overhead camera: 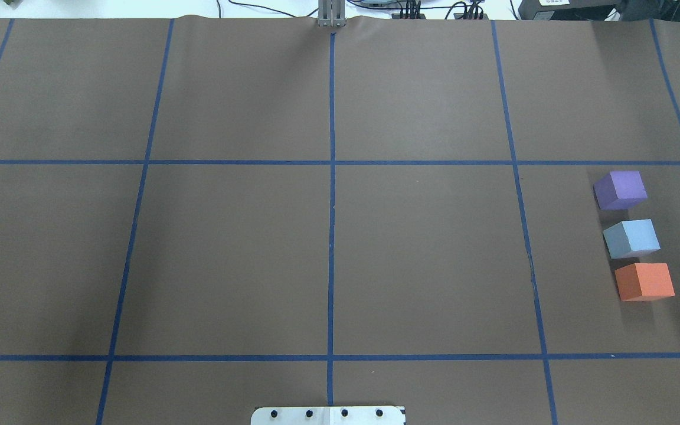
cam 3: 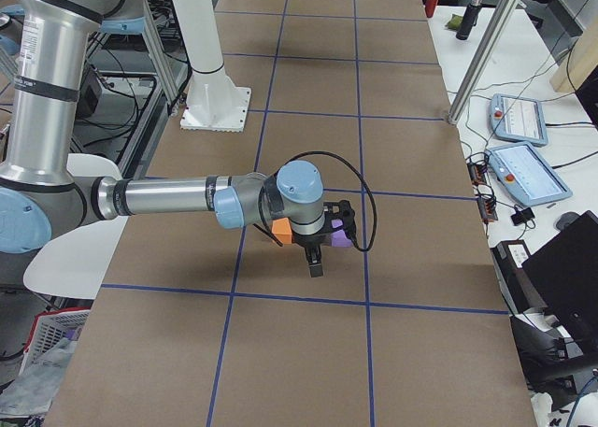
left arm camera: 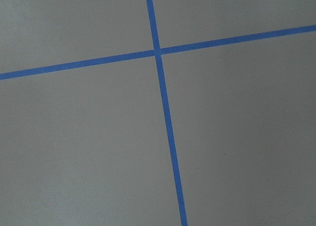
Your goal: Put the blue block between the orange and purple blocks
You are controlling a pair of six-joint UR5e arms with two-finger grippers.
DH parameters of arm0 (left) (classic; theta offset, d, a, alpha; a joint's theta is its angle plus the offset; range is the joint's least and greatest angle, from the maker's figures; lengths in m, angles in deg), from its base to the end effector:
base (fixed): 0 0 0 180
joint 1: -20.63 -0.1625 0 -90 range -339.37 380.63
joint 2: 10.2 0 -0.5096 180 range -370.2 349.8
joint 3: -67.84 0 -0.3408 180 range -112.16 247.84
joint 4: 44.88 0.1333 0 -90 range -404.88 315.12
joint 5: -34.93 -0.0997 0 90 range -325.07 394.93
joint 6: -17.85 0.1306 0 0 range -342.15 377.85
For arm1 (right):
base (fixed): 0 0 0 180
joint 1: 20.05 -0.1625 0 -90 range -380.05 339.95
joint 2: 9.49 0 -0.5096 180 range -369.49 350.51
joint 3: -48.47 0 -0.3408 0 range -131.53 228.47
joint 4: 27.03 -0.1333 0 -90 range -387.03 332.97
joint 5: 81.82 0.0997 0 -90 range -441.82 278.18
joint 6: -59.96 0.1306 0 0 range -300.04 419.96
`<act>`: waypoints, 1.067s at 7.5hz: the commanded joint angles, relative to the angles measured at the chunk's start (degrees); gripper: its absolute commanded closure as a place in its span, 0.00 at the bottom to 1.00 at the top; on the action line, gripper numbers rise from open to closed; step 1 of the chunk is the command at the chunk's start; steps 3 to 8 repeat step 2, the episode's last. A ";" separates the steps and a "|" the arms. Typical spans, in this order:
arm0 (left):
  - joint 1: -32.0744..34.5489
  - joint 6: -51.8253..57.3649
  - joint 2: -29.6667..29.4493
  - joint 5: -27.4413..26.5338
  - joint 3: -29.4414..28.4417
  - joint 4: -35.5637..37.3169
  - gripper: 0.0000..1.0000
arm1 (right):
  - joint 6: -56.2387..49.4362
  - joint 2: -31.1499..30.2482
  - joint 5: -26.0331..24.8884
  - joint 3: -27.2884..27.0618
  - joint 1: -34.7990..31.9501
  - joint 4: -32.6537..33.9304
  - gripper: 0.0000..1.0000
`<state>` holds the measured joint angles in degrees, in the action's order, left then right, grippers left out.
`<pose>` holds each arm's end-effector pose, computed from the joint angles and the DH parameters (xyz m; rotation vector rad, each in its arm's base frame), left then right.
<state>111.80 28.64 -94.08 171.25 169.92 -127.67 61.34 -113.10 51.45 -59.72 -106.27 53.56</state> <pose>-0.0466 -0.3815 0.7262 0.0638 0.8070 0.1498 0.0213 -0.3417 0.6987 0.1985 -0.7614 -0.1319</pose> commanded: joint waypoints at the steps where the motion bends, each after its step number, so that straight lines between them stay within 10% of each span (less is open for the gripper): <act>1: -0.02 0.02 -0.05 0.00 -0.21 0.00 0.00 | 0.20 -0.01 -0.02 -0.01 0.00 0.00 0.00; 8: -0.02 0.02 -0.05 0.00 -0.22 0.00 0.00 | 0.21 -0.01 -0.02 -0.01 0.00 -0.09 0.00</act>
